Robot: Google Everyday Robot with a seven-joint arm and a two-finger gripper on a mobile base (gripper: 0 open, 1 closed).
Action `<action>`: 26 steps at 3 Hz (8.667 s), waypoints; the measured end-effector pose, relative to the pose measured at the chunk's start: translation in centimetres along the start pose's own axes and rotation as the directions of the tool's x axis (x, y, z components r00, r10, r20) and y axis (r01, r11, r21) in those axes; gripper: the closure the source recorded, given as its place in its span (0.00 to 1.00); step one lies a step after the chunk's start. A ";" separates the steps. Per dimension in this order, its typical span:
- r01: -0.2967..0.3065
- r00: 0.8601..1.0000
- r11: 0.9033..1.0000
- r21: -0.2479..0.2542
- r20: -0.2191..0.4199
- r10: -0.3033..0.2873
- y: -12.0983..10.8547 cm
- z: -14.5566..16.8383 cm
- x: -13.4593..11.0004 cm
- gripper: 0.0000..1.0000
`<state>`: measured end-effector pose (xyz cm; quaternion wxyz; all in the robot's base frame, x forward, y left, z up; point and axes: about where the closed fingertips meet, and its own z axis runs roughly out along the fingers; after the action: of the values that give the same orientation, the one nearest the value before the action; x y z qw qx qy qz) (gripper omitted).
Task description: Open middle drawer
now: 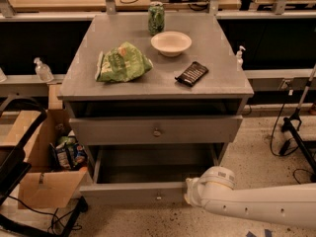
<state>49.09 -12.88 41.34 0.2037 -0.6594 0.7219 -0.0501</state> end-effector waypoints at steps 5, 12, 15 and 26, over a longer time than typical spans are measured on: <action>-0.012 1.000 1.000 -0.020 -0.020 0.011 0.8 -0.2 0.3 0.41; -0.083 0.991 0.983 -0.161 -0.119 0.064 6.6 -3.3 0.4 1.00; -0.083 0.991 0.983 -0.161 -0.119 0.064 6.6 -3.3 0.4 0.50; -0.149 0.981 0.958 -0.244 -0.157 0.113 10.2 -4.3 1.2 1.00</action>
Offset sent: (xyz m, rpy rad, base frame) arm 0.0000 0.0000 0.0000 0.0000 0.0000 0.0000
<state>37.96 -13.63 41.54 0.0684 -0.6254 0.7772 0.0100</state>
